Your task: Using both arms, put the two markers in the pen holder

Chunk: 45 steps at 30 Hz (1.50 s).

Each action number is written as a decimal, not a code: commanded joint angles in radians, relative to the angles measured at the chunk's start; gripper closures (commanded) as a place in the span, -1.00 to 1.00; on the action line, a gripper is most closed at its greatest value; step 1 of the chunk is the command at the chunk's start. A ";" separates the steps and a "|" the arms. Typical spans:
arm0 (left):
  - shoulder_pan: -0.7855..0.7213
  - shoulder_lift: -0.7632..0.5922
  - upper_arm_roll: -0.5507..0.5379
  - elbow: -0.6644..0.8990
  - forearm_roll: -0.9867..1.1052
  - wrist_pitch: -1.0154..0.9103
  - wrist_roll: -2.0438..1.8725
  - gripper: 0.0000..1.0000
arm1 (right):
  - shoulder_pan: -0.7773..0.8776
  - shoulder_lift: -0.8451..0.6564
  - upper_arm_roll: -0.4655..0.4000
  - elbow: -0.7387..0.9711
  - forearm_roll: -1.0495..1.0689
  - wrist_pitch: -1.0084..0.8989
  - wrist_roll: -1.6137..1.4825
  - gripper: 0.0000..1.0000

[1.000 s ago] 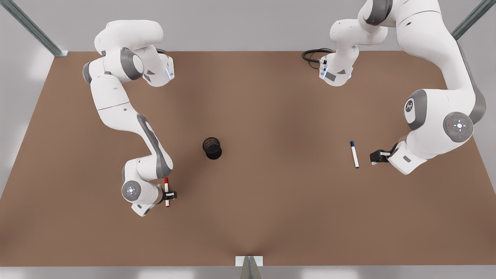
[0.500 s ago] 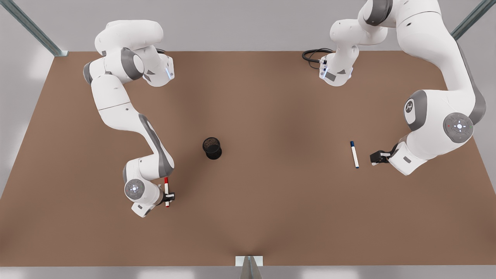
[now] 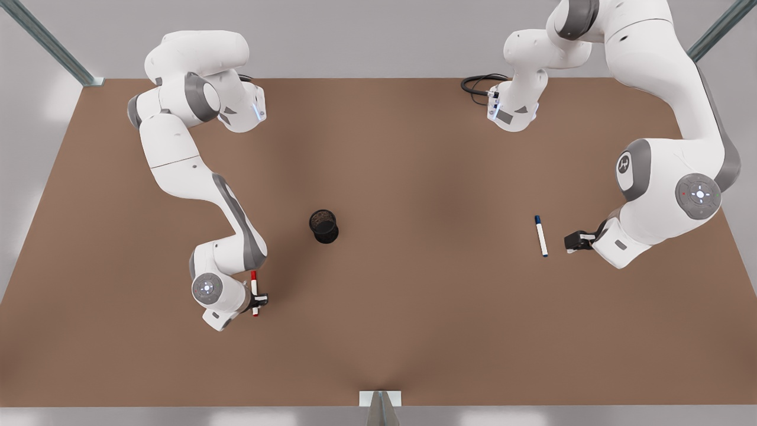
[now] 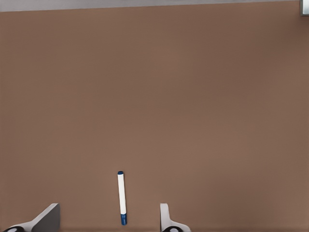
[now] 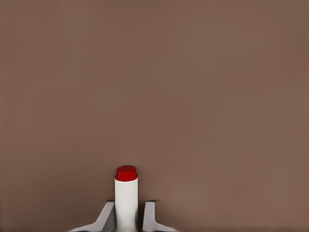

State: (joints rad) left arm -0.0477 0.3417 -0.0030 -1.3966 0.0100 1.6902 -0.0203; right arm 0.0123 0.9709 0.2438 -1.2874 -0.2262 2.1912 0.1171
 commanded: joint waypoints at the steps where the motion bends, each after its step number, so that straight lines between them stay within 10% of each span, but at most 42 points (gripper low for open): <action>1: 0.000 -0.001 0.000 0.001 0.001 0.000 -0.003 -1.00 | 0.000 -0.001 0.000 0.000 0.001 -0.001 0.004 0.26; 12: 0.000 -0.001 0.000 -0.001 0.001 0.005 -0.003 -1.00 | 0.014 -0.026 0.012 0.005 -0.001 -0.028 0.006 0.41; 16: 0.017 -0.036 0.003 -0.241 -0.033 0.231 -0.006 -1.00 | 0.018 -0.106 0.035 0.028 -0.002 -0.090 0.004 0.42; 24: 0.071 -0.032 0.005 -0.567 -0.033 0.614 -0.061 -1.00 | -0.077 -0.282 0.379 -0.078 -0.004 -0.096 0.110 0.41; 32: 0.095 -0.023 0.012 -0.802 -0.033 0.815 -0.102 -1.00 | -0.503 -0.414 0.827 -0.586 -0.042 0.429 0.104 0.42; 45: 0.104 0.059 0.012 -0.887 -0.027 0.959 -0.101 -0.74 | -0.658 -0.417 0.874 -0.989 -0.521 1.289 0.110 0.42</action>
State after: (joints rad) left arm 0.0576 0.4006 0.0090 -2.2837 -0.0190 2.6060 -0.0863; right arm -0.6309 0.5550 1.1145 -2.2570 -0.6299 3.2008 0.1894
